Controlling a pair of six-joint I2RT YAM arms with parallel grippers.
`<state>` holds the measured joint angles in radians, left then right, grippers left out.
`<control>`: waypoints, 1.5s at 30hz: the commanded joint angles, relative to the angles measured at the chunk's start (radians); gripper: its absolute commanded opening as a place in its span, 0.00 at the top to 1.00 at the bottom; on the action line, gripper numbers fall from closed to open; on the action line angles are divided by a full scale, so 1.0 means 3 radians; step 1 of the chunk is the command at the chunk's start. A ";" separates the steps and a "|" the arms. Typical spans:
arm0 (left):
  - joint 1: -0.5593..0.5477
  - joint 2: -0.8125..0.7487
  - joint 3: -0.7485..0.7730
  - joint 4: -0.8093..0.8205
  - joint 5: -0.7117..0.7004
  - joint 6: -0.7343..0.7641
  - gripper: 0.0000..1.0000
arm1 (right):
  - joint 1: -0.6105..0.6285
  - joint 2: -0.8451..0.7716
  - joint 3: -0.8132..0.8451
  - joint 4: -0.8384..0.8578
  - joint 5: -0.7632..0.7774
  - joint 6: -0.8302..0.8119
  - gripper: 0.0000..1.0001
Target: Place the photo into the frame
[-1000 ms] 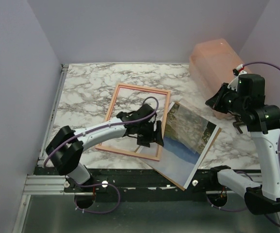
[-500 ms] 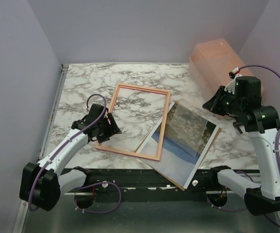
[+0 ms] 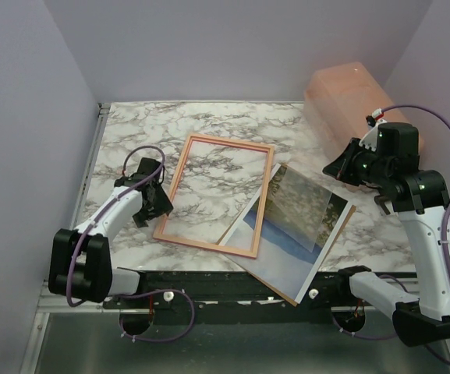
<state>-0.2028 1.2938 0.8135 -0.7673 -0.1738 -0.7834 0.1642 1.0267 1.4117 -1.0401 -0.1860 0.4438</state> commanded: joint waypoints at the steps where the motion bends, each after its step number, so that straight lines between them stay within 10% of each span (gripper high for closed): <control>1: 0.0016 0.0319 0.0068 0.0077 0.0256 0.0245 0.29 | 0.0009 -0.0013 0.0047 -0.0011 -0.0215 0.0031 0.99; 27: -0.0652 -0.0367 -0.0711 0.0500 0.1186 -0.0115 0.41 | 0.0009 0.0116 0.0361 0.0307 -0.1422 0.0249 0.99; 45: -0.0674 -0.1458 -0.0163 -0.0377 0.0652 0.0008 0.32 | 0.0010 0.0446 0.0541 0.0811 -0.2140 0.0641 0.99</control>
<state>-0.4015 0.9360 0.6876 -0.7956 0.0799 -0.8135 0.1646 1.1519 1.5902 -0.9157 -0.7284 0.5606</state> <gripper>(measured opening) 0.680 0.044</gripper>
